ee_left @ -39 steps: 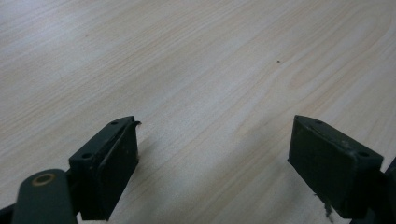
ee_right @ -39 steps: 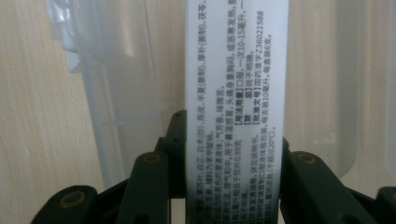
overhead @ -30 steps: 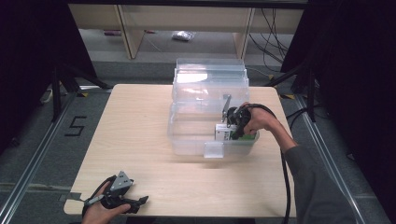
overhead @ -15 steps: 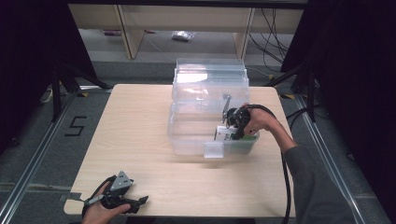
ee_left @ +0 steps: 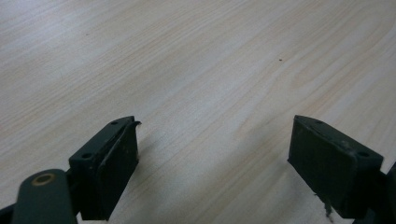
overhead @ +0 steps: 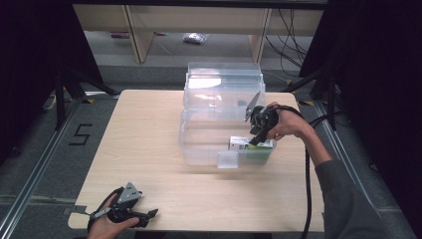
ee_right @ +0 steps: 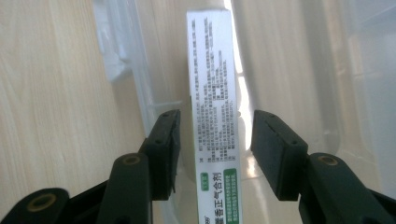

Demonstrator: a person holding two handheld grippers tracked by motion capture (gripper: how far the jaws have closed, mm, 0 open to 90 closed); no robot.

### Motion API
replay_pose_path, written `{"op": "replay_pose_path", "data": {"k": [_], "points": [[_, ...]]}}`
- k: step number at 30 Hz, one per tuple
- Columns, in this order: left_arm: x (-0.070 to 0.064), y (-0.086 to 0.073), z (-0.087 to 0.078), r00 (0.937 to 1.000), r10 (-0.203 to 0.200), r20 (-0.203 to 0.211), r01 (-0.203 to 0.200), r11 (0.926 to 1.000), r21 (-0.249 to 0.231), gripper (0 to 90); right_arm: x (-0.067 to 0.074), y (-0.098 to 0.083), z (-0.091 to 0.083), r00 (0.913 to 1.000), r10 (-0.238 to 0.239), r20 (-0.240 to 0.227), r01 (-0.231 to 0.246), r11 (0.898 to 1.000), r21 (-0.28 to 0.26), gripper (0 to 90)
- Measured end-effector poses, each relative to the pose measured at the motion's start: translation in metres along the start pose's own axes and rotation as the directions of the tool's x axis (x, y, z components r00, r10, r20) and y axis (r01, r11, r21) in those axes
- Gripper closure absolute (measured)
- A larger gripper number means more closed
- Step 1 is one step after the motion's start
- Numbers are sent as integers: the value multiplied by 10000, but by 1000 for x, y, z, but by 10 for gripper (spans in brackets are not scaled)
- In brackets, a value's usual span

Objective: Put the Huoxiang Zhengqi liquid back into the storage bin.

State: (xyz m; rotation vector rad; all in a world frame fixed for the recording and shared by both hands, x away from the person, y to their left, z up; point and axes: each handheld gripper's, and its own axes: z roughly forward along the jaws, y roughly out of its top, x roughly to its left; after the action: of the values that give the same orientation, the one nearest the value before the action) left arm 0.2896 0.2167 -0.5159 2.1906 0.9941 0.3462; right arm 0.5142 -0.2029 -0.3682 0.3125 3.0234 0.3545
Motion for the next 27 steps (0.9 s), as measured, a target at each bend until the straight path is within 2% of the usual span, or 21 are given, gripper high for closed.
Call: {"op": "replay_pose_path", "data": {"k": [1, 3, 4, 5, 7, 8, 9, 11, 12, 13, 14, 15, 16, 17, 18, 20, 21, 23, 25, 27], "points": [[0, 0, 0, 10000, 38, 10, -38, 10000, 10, 154, 1, -1, -3, 10000, -38, 23, 38, 9998, -186, 521], [0, 0, 0, 10000, 67, 3, -67, 10000, 31, 154, 5, -2, -9, 9996, 245, -120, -250, 9986, -462, 515], [0, 0, 0, 10000, 45, 62, -45, 10000, -11, 154, 6, -2, -11, 9997, 235, -109, -241, 9982, -554, 510], [1, 0, 0, 9999, 125, 74, -125, 9999, 87, 154, 4, -3, -12, 10000, -21, 1, 21, 9978, -670, 509], [-1, 0, 0, 10000, 32, 38, -32, 10000, -21, 154, 8, -5, -14, 9990, 448, 9, -447, 9970, -627, 500], [1, 0, -1, 9997, 259, 21, -259, 9995, 178, 154, 7, -5, -14, 9999, 165, 29, -162, 9970, -761, 498], [1, 0, -1, 9996, 296, 44, -296, 9993, 225, 154, 9, -5, -15, 9995, 307, 33, -304, 9968, -744, 494], [0, 0, 0, 10000, -76, 6, 76, 10000, -25, 153, 10, -6, -18, 9990, 441, -30, -442, 9938, -1021, 488], [0, 0, 1, 10000, 39, -27, -39, 10000, -37, 153, 10, -7, -19, 9989, 458, -47, -460, 9917, -1202, 484], [0, 0, 0, 10000, 40, 4, -40, 10000, 19, 154, 12, -7, -21, 9976, 695, 30, -687, 9907, -1171, 479], [0, 0, -1, 9999, 130, 48, -130, 9999, 63, 154, 12, -7, -21, 9986, 532, 45, -522, 9906, -1264, 472], [2, 0, -1, 9998, 216, -13, -215, 9996, 183, 154, 13, -7, -24, 9982, 585, 152, -560, 9893, -1344, 461], [0, 0, 0, 10000, -61, -12, 61, 10000, -71, 153, 13, -7, -25, 9980, 608, 188, -576, 9885, -1398, 456], [0, 0, 1, 10000, 12, -8, -12, 10000, -38, 154, 14, -7, -26, 9962, 818, 305, -764, 9860, -1481, 453], [-1, 0, 0, 10000, 39, 18, -39, 10000, -9, 154, 12, -7, -27, 9981, 389, 484, -303, 9857, -1656, 451], [0, 0, -1, 9998, 183, 42, -183, 9998, 105, 154, 16, -8, -29, 9960, 793, 424, -709, 9824, -1726, 434], [0, 0, 0, 10000, -29, -10, 29, 10000, -41, 154, 17, -7, -30, 9954, 807, 507, -701, 9803, -1845, 422], [0, 0, 0, 10000, 55, -20, -55, 10000, -18, 154, 20, -8, -32, 9922, 1093, 603, -922, 9673, -2361, 402], [0, 0, 0, 10000, 69, -12, -69, 10000, 1, 154, 26, -8, -32, 9864, 1564, 496, -1379, 9539, -2665, 380], [0, 0, 1, 10000, 37, -21, -37, 10000, -25, 154, 28, -8, -30, 9892, 1387, 479, -1167, 9412, -3169, 379]]}}
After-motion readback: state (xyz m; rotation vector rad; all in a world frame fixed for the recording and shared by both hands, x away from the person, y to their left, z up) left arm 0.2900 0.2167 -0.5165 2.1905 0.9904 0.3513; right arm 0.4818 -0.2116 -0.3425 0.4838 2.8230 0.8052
